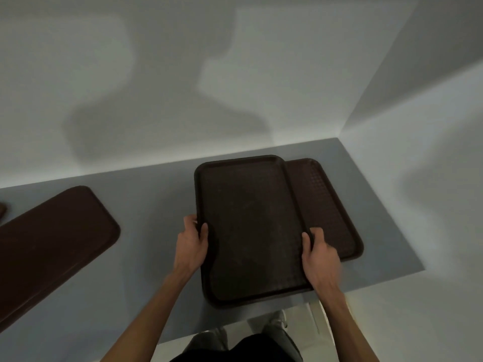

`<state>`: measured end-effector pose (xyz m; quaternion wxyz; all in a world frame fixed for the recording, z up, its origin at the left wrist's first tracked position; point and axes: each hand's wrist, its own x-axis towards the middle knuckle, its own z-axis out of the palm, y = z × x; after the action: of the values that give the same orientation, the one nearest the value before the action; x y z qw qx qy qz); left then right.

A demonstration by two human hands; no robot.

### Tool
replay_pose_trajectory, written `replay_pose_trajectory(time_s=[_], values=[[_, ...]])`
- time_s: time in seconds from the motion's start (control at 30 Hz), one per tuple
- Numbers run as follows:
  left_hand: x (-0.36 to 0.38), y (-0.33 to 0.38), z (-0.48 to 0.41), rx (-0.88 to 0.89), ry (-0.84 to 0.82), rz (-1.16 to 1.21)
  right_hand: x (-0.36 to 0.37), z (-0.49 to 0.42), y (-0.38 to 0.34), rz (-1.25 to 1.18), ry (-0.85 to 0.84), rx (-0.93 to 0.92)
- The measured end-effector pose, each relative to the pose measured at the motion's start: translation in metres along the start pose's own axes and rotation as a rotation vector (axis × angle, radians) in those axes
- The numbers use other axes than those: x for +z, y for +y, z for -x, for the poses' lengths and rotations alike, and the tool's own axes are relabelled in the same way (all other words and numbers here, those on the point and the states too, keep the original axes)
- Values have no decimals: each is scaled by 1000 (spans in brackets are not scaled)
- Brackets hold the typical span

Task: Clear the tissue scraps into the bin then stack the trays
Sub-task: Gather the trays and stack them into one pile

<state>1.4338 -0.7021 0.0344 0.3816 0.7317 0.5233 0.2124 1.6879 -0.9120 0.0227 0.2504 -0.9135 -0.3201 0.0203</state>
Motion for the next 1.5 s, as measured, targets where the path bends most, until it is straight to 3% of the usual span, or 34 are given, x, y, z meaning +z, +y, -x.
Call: replay_pose_trajectory(time_s=[0.3,0.53,0.73,1.07,1.2,1.5], values=[[112,56,-25,21,-130,-122,-14,-78,113,-24,-52,50],[181,80,-36,-67,-144,-145,-3,-114,174,8,-81,54],[206,86,-38,-186,-138,-143,1,-126,184,-48,-202,173],[205,68,-31,-136,-92,-125,16,-145,182,-57,-238,31],[204,66,-27,-180,-108,-173,26,-143,183,86,-236,-7],[202,59,-12,-243,-152,-260,23,-130,178,85,-248,-7]])
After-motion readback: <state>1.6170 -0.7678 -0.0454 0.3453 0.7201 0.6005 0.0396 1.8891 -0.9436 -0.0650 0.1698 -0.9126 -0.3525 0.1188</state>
